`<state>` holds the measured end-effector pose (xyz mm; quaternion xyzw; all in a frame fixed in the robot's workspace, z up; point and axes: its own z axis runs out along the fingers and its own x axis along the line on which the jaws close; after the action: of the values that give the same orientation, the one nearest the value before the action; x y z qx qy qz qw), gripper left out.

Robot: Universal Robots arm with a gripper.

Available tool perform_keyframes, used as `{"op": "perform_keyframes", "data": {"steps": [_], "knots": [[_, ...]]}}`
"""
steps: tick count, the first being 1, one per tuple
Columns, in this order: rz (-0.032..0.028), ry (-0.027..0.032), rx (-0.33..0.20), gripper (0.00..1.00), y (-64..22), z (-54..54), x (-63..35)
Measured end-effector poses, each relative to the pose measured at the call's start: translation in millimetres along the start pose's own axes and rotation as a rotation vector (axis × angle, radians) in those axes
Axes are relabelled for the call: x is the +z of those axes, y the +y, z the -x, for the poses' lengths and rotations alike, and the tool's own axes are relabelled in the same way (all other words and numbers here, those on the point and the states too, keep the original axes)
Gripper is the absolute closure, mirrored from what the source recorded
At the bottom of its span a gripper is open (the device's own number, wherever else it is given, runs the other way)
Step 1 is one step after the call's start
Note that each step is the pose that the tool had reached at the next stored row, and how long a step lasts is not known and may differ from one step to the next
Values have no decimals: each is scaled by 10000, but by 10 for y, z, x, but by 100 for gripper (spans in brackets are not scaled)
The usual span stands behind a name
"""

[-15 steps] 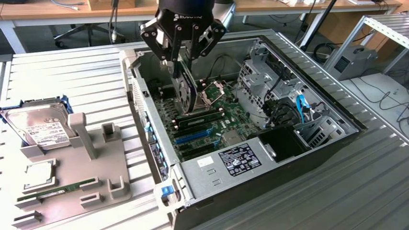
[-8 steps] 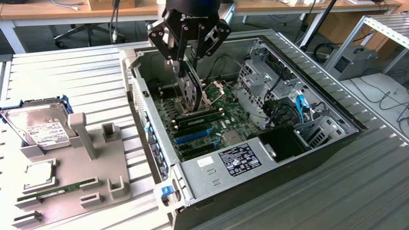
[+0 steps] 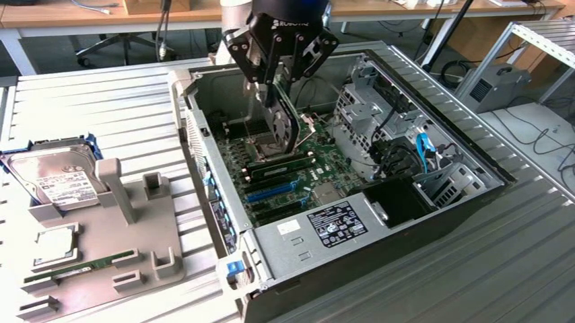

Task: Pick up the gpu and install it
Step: 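Pick up the gpu and move the gpu toward the slot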

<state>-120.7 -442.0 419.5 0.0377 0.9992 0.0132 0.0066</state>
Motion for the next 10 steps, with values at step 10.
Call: {"op": "perform_keyframes", "data": {"steps": [10], "knots": [[-40, -2, 0, 71, 24, 132, 53]]}}
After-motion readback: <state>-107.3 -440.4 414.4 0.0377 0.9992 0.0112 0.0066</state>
